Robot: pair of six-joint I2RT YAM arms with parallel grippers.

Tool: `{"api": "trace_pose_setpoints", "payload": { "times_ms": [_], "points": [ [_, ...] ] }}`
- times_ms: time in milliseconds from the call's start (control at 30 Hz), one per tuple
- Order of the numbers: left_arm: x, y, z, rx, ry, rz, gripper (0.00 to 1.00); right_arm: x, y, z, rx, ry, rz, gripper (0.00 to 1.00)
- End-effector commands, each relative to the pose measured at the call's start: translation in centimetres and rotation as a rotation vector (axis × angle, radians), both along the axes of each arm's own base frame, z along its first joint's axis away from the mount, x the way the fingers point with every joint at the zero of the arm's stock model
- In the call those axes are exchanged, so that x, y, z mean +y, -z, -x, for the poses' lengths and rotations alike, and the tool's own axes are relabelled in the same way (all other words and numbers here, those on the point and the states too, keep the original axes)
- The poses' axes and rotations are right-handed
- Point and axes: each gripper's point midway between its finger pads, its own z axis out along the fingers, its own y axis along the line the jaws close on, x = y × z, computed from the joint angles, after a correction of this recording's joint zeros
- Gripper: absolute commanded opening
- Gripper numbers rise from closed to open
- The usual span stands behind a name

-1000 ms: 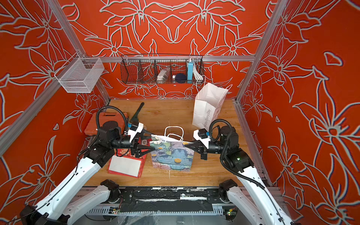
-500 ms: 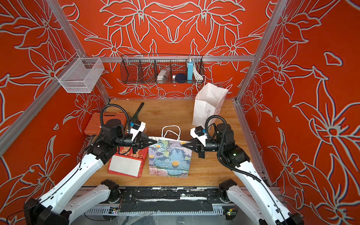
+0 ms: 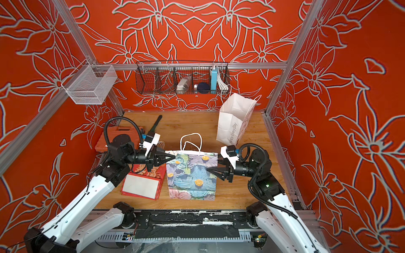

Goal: Put away the paper bag
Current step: Press the paper bag.

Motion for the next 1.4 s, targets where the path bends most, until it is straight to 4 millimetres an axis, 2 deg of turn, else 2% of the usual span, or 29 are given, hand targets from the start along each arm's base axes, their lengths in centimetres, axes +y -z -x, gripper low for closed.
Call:
{"api": "trace_pose_setpoints", "payload": {
  "times_ms": [0,67,167,200,233,300,333,400,433,500,567,733,800,900,967,1000,1033,1067,1100,1167,1233,1267,1333,1367],
  "points": [
    [0.1,-1.3,0.6,-0.008,0.016,0.038,0.00,0.4,-1.5,0.2,-0.024,-0.026,-0.042,0.47],
    [0.0,-1.2,0.3,0.009,0.007,0.043,0.00,0.5,-1.9,0.1,-0.031,-0.024,-0.055,0.37],
    [0.1,-0.9,-0.4,0.040,-0.033,0.042,0.00,0.5,-2.3,-0.3,-0.037,-0.009,-0.069,0.02],
    [0.2,-0.7,-0.7,0.049,-0.051,0.038,0.03,0.5,-2.4,-0.5,-0.034,0.005,-0.071,0.00],
    [0.2,-0.4,-0.9,0.055,-0.065,0.032,0.17,0.5,-2.5,-0.6,-0.037,0.011,-0.074,0.00],
    [0.4,0.0,-1.1,0.060,-0.087,0.023,0.52,0.4,-2.8,-0.5,-0.041,0.010,-0.084,0.00],
    [0.4,0.2,-0.9,0.065,-0.091,0.020,0.63,0.4,-3.0,-0.4,-0.045,0.010,-0.092,0.00],
    [0.6,0.9,-0.3,0.075,-0.083,0.015,0.74,0.3,-3.5,-0.2,-0.053,0.009,-0.105,0.00],
    [0.6,1.5,0.0,0.084,-0.077,0.011,0.77,0.3,-3.7,-0.2,-0.056,0.008,-0.111,0.00],
    [0.6,2.7,0.5,0.108,-0.055,-0.004,0.77,0.3,-3.9,-0.1,-0.057,0.002,-0.120,0.00],
    [0.6,3.4,1.2,0.125,-0.016,-0.010,0.69,0.5,-4.0,-0.3,-0.051,-0.004,-0.124,0.00],
    [0.6,3.5,1.9,0.115,0.004,-0.009,0.40,0.7,-4.1,-1.0,-0.021,0.007,-0.118,0.00],
    [0.7,3.2,2.1,0.101,0.007,-0.006,0.21,0.7,-4.2,-1.0,-0.013,0.004,-0.116,0.00],
    [0.8,3.1,2.4,0.094,0.010,-0.006,0.00,0.7,-4.5,-0.9,-0.017,0.007,-0.121,0.00],
    [0.8,3.2,2.6,0.097,0.013,-0.008,0.00,0.6,-4.8,-0.9,-0.024,0.012,-0.127,0.00],
    [0.9,3.3,2.6,0.102,0.011,-0.010,0.03,0.5,-5.0,-0.8,-0.026,0.012,-0.132,0.00],
    [0.9,3.4,2.6,0.108,0.008,-0.011,0.18,0.5,-5.2,-0.8,-0.029,0.013,-0.137,0.00],
    [0.9,3.6,2.5,0.120,0.000,-0.014,0.42,0.5,-5.5,-0.8,-0.033,0.015,-0.144,0.00],
    [0.9,3.9,2.4,0.133,-0.003,-0.017,0.53,0.5,-5.7,-0.8,-0.035,0.018,-0.149,0.00],
    [0.8,4.4,2.6,0.154,0.012,-0.021,0.63,0.4,-6.0,-0.9,-0.040,0.022,-0.155,0.00],
    [0.8,4.9,2.9,0.179,0.028,-0.026,0.63,0.4,-6.3,-1.0,-0.047,0.028,-0.161,0.00],
    [0.8,5.1,3.1,0.187,0.043,-0.027,0.60,0.4,-6.3,-1.1,-0.048,0.034,-0.163,0.00],
    [0.8,5.2,3.7,0.195,0.070,-0.026,0.49,0.4,-6.4,-1.3,-0.052,0.044,-0.166,0.00],
    [0.8,5.2,3.9,0.194,0.078,-0.025,0.40,0.4,-6.4,-1.4,-0.052,0.050,-0.167,0.00]
  ]
}}
